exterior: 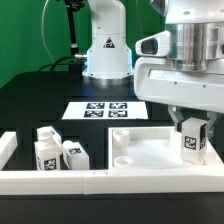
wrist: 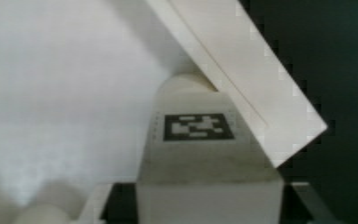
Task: Assemble one leg
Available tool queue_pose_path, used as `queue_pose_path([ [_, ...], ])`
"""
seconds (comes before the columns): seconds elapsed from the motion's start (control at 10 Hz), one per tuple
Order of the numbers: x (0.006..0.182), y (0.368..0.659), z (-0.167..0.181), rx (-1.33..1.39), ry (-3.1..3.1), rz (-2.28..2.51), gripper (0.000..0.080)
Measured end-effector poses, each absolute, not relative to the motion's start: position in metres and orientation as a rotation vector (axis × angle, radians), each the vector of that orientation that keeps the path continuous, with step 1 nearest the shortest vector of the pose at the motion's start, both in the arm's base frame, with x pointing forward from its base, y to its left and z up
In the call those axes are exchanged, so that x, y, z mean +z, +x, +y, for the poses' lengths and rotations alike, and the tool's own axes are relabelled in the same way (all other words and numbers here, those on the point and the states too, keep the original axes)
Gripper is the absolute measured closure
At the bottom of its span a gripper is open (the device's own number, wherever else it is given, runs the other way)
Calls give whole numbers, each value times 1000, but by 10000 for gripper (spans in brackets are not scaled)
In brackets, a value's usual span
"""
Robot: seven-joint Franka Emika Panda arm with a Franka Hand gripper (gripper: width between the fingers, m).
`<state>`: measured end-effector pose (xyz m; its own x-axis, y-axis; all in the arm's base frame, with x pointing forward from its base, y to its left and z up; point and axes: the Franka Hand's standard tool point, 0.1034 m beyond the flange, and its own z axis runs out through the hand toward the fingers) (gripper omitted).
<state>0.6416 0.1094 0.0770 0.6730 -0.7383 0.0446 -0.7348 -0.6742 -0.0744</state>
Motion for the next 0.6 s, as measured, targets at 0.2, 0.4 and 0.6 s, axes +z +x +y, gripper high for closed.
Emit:
queue_pose_path([
  [0.2,76,640,108,-67,-2520,1762,515],
  [0.4,76,640,108,-32,-2182,2122,514],
  [0.6,75,639,107,-39,-2141,2149,514],
])
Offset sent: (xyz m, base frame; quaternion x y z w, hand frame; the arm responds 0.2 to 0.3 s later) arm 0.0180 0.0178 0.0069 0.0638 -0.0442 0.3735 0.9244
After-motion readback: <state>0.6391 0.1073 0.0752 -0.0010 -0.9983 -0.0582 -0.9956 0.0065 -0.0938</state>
